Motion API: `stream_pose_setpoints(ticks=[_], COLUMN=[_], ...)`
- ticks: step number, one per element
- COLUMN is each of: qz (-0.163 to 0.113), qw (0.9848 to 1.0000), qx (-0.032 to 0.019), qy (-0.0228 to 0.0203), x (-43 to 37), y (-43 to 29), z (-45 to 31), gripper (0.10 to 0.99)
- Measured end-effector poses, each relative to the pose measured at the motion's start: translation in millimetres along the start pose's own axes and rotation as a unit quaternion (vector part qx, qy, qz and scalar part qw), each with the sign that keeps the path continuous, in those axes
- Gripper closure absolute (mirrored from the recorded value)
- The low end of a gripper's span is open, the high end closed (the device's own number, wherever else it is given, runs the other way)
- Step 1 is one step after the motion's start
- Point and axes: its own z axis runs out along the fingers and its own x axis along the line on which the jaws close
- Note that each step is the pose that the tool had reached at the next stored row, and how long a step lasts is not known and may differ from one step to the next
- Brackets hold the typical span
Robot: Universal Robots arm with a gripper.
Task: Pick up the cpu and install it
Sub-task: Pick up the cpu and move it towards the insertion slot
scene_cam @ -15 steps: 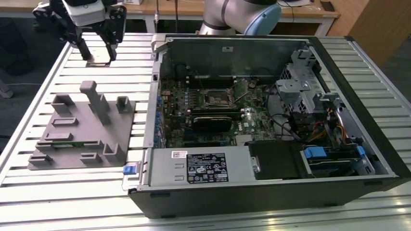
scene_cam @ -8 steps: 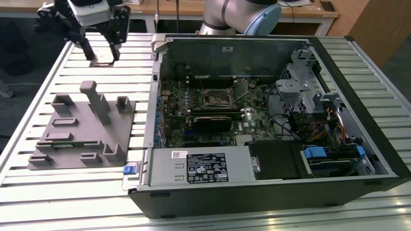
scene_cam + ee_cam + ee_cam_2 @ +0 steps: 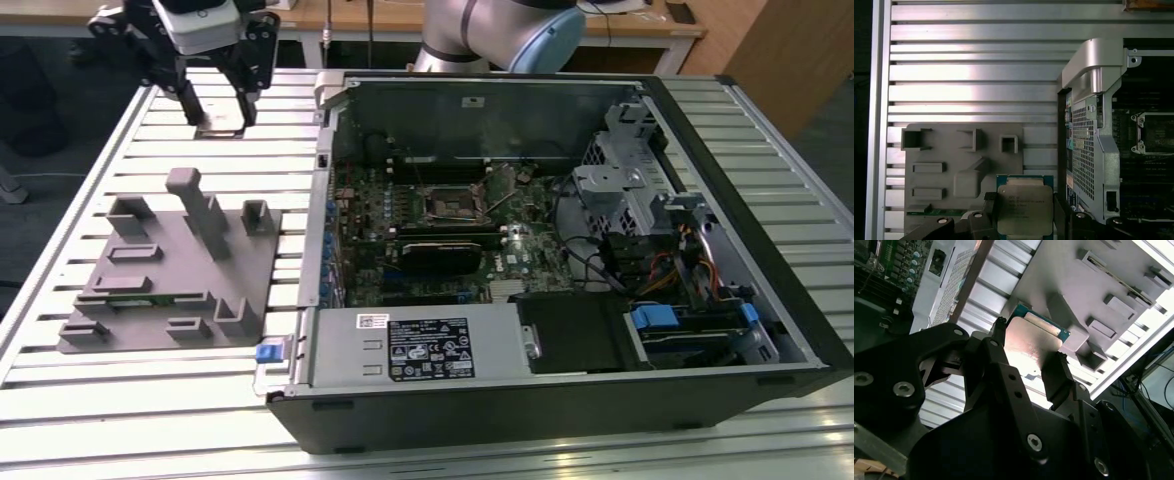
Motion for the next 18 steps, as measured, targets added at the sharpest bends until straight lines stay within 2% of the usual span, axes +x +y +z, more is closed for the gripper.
stream_pose_setpoints(ticks=[18], qz=[0.0], qw=[1.0], qx=[0.0], qy=[0.0], x=[-13.4], y=[0.2], z=[-0.2], gripper=[0.545])
